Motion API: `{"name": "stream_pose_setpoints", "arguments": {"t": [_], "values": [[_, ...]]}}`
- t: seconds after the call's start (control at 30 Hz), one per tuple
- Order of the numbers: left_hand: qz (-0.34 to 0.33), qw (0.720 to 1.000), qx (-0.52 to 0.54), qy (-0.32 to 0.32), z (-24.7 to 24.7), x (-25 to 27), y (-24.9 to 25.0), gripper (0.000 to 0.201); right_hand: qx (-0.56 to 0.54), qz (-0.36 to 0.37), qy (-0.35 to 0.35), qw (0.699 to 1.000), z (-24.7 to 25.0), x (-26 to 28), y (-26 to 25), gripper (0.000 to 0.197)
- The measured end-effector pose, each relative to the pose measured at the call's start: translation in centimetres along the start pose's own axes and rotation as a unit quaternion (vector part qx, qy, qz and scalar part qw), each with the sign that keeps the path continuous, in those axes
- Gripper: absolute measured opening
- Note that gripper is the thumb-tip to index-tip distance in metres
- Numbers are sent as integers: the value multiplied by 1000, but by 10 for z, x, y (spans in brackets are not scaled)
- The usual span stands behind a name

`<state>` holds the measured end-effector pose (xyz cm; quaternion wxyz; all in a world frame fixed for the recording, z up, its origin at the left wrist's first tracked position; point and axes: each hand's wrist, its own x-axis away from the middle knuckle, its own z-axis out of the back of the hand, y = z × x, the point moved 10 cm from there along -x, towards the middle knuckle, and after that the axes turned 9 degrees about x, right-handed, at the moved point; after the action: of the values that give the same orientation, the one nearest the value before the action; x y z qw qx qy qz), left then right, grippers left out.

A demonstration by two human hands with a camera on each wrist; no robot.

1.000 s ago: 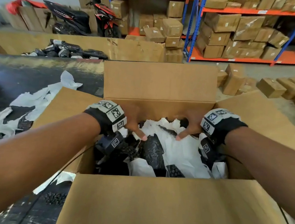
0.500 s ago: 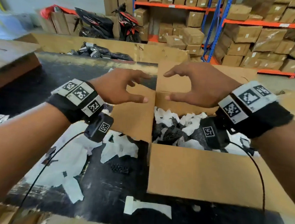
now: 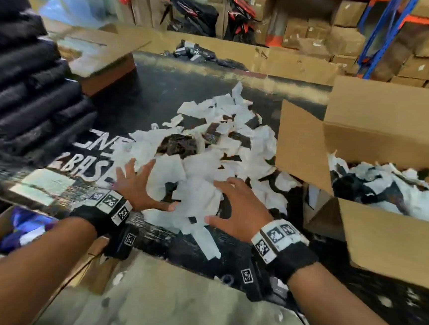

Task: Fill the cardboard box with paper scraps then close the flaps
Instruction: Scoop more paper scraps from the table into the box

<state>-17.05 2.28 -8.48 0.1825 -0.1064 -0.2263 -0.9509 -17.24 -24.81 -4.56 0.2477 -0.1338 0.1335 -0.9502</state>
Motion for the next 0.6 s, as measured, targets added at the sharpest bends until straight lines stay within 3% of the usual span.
{"name": "stream_pose_setpoints", "arguments": {"t": [0.13,0.23,0.33,0.5,0.53,0.6], "values": [[47,998,23,40,-21,-20,-51,165,-11,-227,9,974,-48,-9,85,127],[56,997,52,17,-34,-40,-52,169,-33,-311,-4,950,-69,-16,119,137],[16,998,56,-26,-56,-55,-27,170,-32,-278,-19,960,-84,-46,113,128],[-112,991,33,-66,-84,-73,34,156,-101,-119,-13,988,-81,-96,57,91],[-139,989,38,-43,-76,-76,45,143,-109,-109,16,988,-71,-101,53,80],[-195,975,86,63,-43,-77,61,99,-109,-104,106,983,-40,-106,55,66]]}}
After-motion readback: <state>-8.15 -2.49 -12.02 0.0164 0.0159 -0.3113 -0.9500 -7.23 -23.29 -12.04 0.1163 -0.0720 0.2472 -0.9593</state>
